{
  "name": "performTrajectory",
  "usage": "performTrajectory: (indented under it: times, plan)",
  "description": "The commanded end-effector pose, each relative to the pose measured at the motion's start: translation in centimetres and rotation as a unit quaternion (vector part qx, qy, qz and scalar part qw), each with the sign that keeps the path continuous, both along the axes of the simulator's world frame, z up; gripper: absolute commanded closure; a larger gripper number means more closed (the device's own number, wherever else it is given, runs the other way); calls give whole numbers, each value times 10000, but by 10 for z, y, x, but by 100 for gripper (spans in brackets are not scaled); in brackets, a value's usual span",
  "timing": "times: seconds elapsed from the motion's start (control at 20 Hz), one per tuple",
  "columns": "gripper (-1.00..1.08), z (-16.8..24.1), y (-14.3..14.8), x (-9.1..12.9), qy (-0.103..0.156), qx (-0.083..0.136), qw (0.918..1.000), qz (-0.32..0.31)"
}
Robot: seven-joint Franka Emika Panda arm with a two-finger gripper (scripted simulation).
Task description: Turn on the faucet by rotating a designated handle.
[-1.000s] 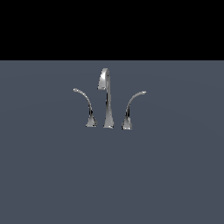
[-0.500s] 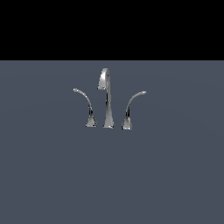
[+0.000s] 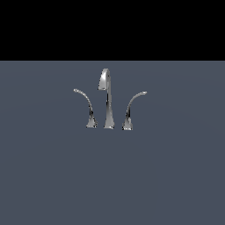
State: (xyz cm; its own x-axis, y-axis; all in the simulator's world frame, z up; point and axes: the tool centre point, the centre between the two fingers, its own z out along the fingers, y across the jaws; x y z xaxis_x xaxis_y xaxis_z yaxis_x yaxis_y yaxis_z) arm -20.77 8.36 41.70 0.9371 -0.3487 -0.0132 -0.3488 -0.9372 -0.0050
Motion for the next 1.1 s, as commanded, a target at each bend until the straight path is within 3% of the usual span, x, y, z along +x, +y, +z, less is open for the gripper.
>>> performTrajectory:
  times: [0.0,0.5,1.05]
  plan:
    - [108,-10,10,8,0,3,9996,-265]
    - [108,-48,44,47,1,11,9917,-1283]
    - [108,-88,71,95,3,22,9722,-2340]
